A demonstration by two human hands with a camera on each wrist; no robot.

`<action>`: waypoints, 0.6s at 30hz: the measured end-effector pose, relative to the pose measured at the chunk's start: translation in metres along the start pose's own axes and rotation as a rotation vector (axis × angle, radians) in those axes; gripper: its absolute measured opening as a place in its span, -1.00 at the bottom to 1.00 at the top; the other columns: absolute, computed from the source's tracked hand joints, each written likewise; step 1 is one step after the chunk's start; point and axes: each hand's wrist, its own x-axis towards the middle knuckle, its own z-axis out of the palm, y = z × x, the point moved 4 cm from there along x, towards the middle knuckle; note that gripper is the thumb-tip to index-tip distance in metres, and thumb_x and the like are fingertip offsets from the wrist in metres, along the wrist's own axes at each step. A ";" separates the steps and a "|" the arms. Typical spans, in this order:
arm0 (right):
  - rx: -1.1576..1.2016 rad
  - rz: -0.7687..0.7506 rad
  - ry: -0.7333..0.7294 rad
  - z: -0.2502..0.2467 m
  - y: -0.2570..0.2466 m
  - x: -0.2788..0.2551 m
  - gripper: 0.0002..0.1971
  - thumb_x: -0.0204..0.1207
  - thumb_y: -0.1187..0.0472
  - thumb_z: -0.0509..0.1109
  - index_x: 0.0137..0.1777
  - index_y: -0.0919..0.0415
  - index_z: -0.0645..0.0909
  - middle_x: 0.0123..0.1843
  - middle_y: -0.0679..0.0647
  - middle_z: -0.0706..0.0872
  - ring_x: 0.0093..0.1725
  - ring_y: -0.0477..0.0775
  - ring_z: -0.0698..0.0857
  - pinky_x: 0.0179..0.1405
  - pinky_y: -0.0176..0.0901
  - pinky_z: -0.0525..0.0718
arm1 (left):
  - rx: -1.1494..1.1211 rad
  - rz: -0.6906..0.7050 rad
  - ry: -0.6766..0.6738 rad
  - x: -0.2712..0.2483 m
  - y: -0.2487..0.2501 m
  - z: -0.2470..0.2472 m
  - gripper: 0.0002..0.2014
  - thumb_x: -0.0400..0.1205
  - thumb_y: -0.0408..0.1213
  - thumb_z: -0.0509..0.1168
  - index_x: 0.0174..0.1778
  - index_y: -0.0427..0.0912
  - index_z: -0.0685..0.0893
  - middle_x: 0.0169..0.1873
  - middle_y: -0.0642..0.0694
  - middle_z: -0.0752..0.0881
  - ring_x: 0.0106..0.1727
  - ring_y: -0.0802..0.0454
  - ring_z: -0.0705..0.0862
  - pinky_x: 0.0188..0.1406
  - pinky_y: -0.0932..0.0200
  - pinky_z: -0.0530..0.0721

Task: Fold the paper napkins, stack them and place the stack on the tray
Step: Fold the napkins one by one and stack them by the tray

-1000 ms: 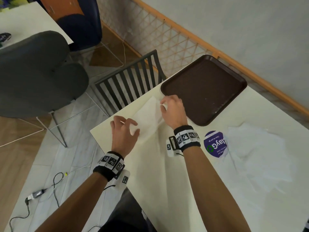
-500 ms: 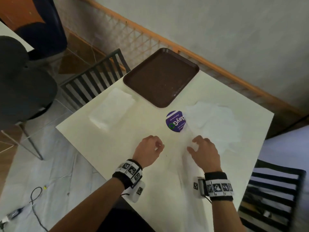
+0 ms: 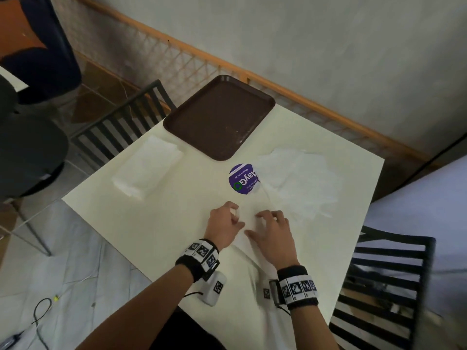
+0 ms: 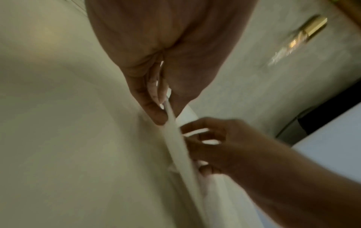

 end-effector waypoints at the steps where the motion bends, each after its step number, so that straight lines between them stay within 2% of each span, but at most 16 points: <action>1: 0.006 0.003 0.037 -0.003 0.004 0.002 -0.41 0.54 -0.22 0.65 0.48 0.01 0.65 0.46 0.08 0.58 0.42 0.29 0.58 0.38 0.16 0.67 | -0.017 -0.001 0.007 -0.001 -0.003 -0.007 -0.55 0.52 -0.22 0.68 0.32 -0.08 0.75 -0.27 0.11 0.79 0.01 -0.05 0.81 0.19 -0.02 0.78; 3: -0.036 0.018 0.064 -0.009 0.011 0.006 -0.35 0.52 -0.29 0.62 0.53 -0.04 0.61 0.53 0.05 0.55 0.48 0.29 0.53 0.42 0.20 0.62 | -0.039 -0.002 0.021 -0.005 -0.009 -0.023 -0.56 0.46 -0.18 0.73 0.23 -0.09 0.80 -0.25 0.02 0.81 -0.03 -0.07 0.82 0.14 0.04 0.78; 5: -0.119 0.016 0.020 -0.009 0.017 0.008 -0.20 0.45 -0.37 0.62 0.63 -0.10 0.51 0.61 -0.01 0.47 0.58 0.26 0.44 0.50 0.22 0.54 | -0.027 -0.013 0.031 -0.010 -0.018 -0.039 -0.59 0.39 -0.16 0.78 0.11 -0.14 0.86 -0.19 -0.07 0.82 -0.09 -0.08 0.82 0.11 0.08 0.77; 8: -0.182 0.020 -0.068 -0.004 0.017 0.012 -0.11 0.39 -0.44 0.61 0.64 -0.13 0.42 0.55 -0.01 0.53 0.58 0.25 0.40 0.53 0.21 0.46 | 0.097 -0.022 0.010 -0.014 -0.034 -0.051 -0.60 0.35 -0.12 0.80 0.02 -0.15 0.88 -0.11 -0.11 0.77 -0.11 -0.07 0.80 0.13 0.02 0.77; 10: -0.164 0.013 -0.094 -0.002 0.013 0.014 -0.23 0.42 -0.39 0.62 0.53 -0.10 0.46 0.42 0.00 0.67 0.51 0.25 0.46 0.50 0.20 0.45 | 0.161 -0.031 -0.013 -0.016 -0.043 -0.052 -0.57 0.36 -0.11 0.80 0.07 -0.11 0.85 -0.03 -0.11 0.70 -0.09 -0.07 0.77 0.16 -0.07 0.77; 11: -0.149 -0.010 -0.085 -0.003 0.011 0.015 -0.32 0.47 -0.34 0.62 0.47 -0.10 0.49 0.36 -0.02 0.72 0.46 0.24 0.51 0.46 0.19 0.45 | 0.174 -0.029 -0.019 -0.016 -0.044 -0.051 -0.50 0.37 -0.11 0.79 0.18 -0.09 0.81 0.05 -0.10 0.66 -0.04 -0.07 0.75 0.20 -0.10 0.76; 14: -0.105 -0.139 0.033 -0.011 0.002 0.013 -0.60 0.62 -0.08 0.60 0.34 -0.14 0.53 0.17 -0.07 0.77 0.25 0.22 0.67 0.28 0.16 0.54 | 0.270 0.055 0.010 -0.015 -0.039 -0.048 -0.28 0.44 -0.07 0.73 0.51 0.00 0.61 0.28 -0.06 0.53 0.28 -0.08 0.58 0.40 -0.09 0.63; 16: -0.066 -0.203 0.087 -0.016 -0.003 0.011 -0.71 0.66 0.05 0.57 0.25 -0.20 0.55 0.06 -0.09 0.77 0.11 0.21 0.75 0.18 0.15 0.63 | 0.282 0.131 0.016 -0.011 -0.028 -0.045 -0.33 0.51 -0.02 0.68 0.52 0.00 0.60 0.29 -0.03 0.56 0.32 -0.05 0.52 0.41 -0.04 0.59; 18: -0.002 -0.234 0.088 -0.018 -0.005 0.011 -0.69 0.63 0.17 0.58 0.20 -0.24 0.61 0.09 -0.16 0.80 0.12 0.18 0.75 0.19 0.17 0.67 | 0.212 0.150 -0.036 -0.003 -0.018 -0.040 -0.44 0.57 0.02 0.63 0.46 -0.05 0.68 0.21 0.00 0.66 0.27 -0.05 0.58 0.40 -0.04 0.61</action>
